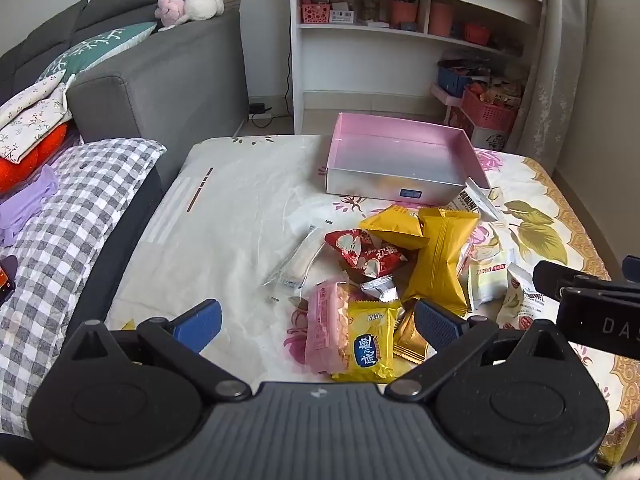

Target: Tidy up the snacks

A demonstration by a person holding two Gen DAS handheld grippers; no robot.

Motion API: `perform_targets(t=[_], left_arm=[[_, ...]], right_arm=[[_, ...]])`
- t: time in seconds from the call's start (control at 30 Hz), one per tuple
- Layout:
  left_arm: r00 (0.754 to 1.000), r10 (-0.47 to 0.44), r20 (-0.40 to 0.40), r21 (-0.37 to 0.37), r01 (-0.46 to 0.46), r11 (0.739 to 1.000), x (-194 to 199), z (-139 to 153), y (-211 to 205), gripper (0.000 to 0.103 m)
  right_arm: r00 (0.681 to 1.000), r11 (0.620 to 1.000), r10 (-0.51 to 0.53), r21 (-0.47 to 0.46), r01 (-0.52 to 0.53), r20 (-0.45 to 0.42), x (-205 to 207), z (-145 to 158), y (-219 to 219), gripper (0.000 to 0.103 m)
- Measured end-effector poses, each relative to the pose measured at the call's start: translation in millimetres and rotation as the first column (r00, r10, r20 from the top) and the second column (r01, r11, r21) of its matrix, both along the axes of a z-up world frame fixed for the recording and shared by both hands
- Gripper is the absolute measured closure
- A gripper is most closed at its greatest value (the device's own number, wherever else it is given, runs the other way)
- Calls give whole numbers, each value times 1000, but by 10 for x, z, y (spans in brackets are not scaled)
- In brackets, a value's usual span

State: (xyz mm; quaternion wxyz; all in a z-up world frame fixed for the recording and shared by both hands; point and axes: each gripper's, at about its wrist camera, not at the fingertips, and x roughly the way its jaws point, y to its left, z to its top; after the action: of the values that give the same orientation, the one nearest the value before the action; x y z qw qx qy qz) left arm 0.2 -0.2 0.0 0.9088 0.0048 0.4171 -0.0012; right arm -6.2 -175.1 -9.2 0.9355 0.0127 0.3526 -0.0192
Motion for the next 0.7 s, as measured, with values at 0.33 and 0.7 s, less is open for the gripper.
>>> perform_targets(t=[0.33, 0.7], left_arm=[[1000, -9, 9, -4, 9, 1000, 62, 34, 66, 0], [1000, 2, 25, 6, -2, 1000, -5, 34, 10, 0]], right_arm=[[1000, 1000, -3, -10, 3, -2, 2, 10, 8, 0], [1000, 1000, 0, -10, 0, -4, -1, 17, 12, 0]])
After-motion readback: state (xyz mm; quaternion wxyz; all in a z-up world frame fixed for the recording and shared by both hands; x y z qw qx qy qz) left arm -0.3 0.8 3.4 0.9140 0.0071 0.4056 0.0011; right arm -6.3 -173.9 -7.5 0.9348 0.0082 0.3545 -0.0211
